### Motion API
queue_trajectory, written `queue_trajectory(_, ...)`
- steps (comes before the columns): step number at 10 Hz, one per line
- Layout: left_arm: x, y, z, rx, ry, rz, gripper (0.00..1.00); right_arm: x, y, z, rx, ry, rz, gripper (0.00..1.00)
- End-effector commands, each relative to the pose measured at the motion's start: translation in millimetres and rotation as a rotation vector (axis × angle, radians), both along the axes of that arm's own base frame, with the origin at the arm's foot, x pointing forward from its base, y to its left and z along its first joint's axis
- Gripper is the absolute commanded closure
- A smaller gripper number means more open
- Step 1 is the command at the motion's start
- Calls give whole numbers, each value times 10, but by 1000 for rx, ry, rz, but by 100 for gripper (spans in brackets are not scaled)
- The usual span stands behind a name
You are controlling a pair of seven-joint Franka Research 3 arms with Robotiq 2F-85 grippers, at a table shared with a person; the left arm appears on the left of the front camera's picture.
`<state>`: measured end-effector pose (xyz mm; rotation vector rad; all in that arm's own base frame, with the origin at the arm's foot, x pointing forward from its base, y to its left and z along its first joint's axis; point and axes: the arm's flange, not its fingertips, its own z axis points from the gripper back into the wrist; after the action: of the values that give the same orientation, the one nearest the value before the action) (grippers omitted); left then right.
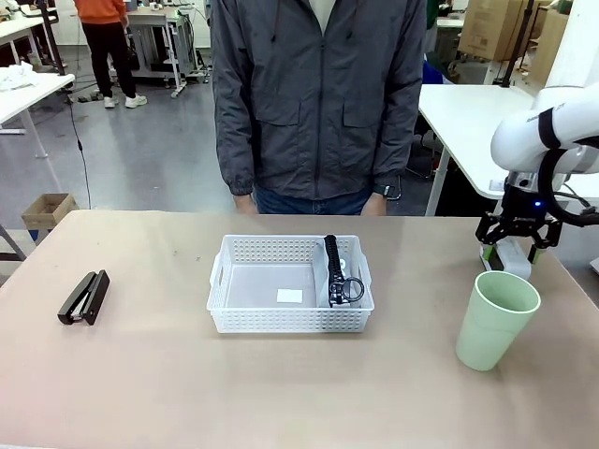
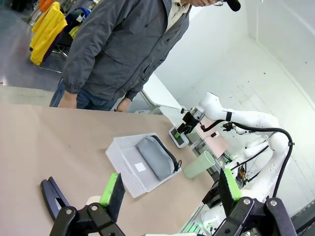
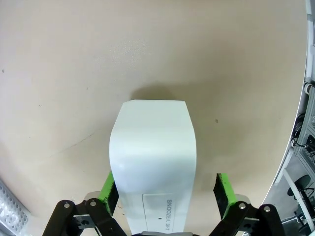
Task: Efficiently arrange items inside the basket to fit them all.
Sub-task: Pick up the Digital clock and place it inside the Organizing basket.
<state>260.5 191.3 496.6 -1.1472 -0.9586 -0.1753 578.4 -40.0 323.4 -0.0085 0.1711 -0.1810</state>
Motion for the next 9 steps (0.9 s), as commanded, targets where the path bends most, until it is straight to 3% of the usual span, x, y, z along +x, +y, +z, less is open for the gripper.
queue_trajectory(1,7,-3,17,-3,-29,-1,0,47,26,34,-6,15,-1,0)
queue_trajectory(2,7,-3,17,-3,-29,-1,0,49,34,41,-12,18,-13,3)
queue_trajectory(3,7,-3,17,-3,-29,-1,0,60,30,41,-2,32,-26,60)
queue_trajectory(4,7,-3,17,-3,-29,-1,0,66,32,39,2,39,-27,63)
queue_trajectory(5,7,-3,17,-3,-29,-1,0,67,36,38,4,43,-28,100)
queue_trajectory(7,7,-3,17,-3,-29,-1,0,59,45,51,13,39,-21,100)
queue_trajectory(8,7,-3,17,-3,-29,-1,0,60,47,50,15,41,-19,84)
queue_trajectory(9,7,-3,17,-3,-29,-1,0,62,55,47,19,43,-15,93)
